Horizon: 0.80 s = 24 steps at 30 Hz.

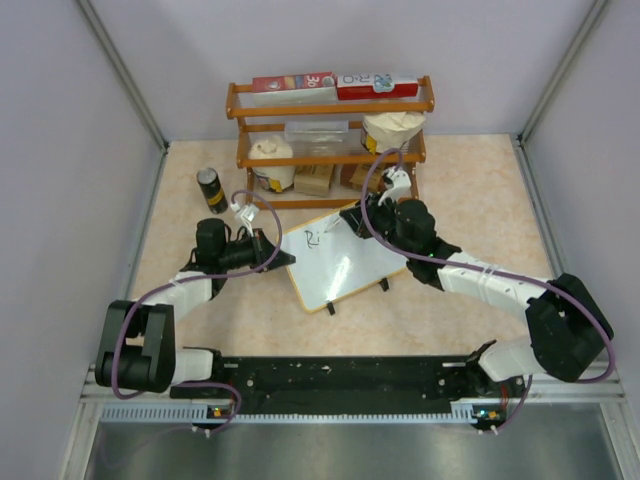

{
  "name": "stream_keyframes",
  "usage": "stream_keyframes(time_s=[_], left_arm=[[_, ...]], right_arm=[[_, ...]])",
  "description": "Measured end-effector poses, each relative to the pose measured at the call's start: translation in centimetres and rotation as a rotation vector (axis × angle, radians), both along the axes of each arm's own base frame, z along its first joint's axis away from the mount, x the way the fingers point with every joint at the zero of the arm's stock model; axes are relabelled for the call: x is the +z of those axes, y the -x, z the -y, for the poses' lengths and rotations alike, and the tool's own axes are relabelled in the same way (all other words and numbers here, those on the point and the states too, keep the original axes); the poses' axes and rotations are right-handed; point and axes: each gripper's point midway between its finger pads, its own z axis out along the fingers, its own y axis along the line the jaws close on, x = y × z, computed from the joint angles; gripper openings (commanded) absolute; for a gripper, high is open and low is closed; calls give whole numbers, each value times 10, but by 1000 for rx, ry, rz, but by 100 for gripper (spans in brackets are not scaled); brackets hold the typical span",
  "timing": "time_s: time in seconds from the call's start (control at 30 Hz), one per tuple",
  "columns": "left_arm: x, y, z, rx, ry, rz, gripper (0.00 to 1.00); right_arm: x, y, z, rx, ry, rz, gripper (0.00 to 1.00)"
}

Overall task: Write a sentence on the whiteboard
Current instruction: Write on the whiteboard with the whiteboard.

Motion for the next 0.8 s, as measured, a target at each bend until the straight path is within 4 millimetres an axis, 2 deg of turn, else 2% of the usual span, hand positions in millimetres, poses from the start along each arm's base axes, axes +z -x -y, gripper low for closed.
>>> stream_keyframes(time_s=[0.8], left_arm=[[0, 0, 0, 1, 0, 0, 0]], right_arm=[[-13, 9, 0, 34, 8, -36, 0]])
